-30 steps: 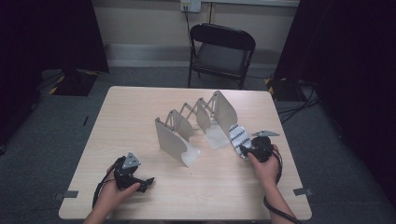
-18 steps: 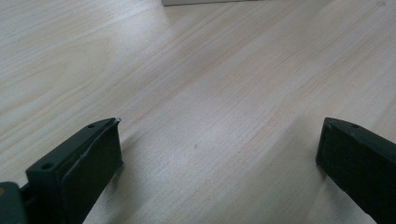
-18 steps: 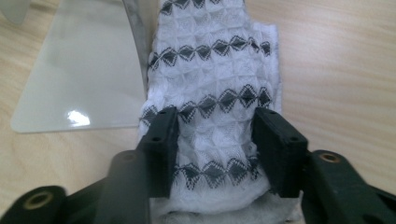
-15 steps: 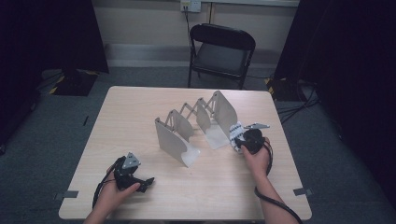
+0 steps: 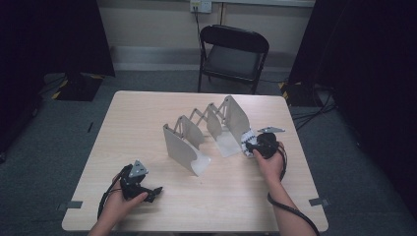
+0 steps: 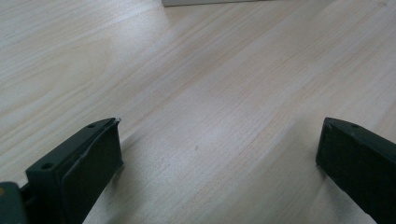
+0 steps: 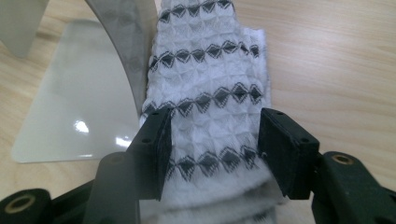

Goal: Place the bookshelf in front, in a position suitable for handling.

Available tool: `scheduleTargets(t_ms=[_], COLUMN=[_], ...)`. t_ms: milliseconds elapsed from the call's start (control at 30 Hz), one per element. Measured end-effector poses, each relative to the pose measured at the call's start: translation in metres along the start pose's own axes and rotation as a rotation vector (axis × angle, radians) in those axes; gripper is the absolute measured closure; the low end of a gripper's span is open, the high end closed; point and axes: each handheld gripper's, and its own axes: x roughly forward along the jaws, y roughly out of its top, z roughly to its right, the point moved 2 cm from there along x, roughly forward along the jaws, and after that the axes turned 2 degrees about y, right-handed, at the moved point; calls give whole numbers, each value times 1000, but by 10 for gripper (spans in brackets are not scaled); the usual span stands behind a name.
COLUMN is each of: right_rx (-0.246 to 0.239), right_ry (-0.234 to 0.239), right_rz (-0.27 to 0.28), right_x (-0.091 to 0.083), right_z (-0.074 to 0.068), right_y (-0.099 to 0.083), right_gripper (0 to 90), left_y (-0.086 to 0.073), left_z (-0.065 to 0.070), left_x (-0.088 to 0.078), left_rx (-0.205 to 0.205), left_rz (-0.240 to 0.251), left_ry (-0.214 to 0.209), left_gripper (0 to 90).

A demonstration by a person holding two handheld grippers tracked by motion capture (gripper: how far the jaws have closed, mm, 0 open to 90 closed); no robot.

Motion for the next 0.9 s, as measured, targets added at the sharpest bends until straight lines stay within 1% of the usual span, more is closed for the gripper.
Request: scheduleTargets(t_ms=[67, 100, 133, 167, 200, 233, 300, 333, 367, 400, 500, 567, 600, 667, 733, 767, 800, 833, 867, 900], right_rx=[5, 5, 1, -1, 3, 11, 8, -39, -39, -20, -21, -27, -40, -34, -27, -27, -24, -24, -29, -29], right_ry=[-5, -5, -5, -10, -3, 11, 10, -3, -3, 7, 6, 3, 8, 9, 9, 9, 14, 14, 17, 17], right_rz=[8, 8, 12, 8, 5, 0, -8, -24, -24, -12, -4, -4, -5, -6, -2, -2, -7, -7, -13, -13], right_x=[-11, -11, -18, -19, -19, -18, -17, -12, -12, -8, -4, -2, 1, 2, 5, 5, 6, 6, 8, 8], right_z=[3, 3, 5, 6, 6, 7, 7, 5, 5, 6, 7, 7, 6, 6, 5, 5, 4, 4, 4, 4], right_y=[-2, -2, -5, -6, -9, -11, -14, -16, -16, -17, -16, -14, -11, -10, -8, -8, -6, -6, -3, -3], right_gripper=[420, 420, 417, 406, 399, 399, 399, 399, 399, 402, 405, 419, 438, 452, 512, 512, 562, 562, 605, 605], left_y=[0, 0, 0, 0, 0, 0, 0, 0, 0, 0, 0, 0, 0, 0, 0, 0, 0, 0, 0, 0], left_z=[0, 0, 0, -1, -1, -1, -1, -1, -1, -1, -1, -1, -1, -1, -1, -1, -1, -1, -1, -1], left_x=[0, 0, 0, 0, 0, 0, 0, 0, 0, 0, 0, 0, 0, 0, 0, 0, 0, 0, 0, 0], left_rx=[0, 0, -1, 11, 7, 10, 9, 7, 7, 7, 7, 7, 7, 7, 7, 7, 7, 7, 7, 7], left_rz=[0, 0, 0, -8, -5, -8, -6, -6, -6, -6, -5, -5, -5, -6, -5, -5, -6, -6, -6, -6], left_ry=[1, 1, 0, 1, 1, 2, 2, 2, 2, 2, 2, 2, 2, 2, 2, 2, 2, 2, 2, 2], left_gripper=[0, 0, 0, 0, 0, 0, 0, 0, 0, 0, 0, 0, 0, 0, 0, 0, 0, 0, 0, 0])
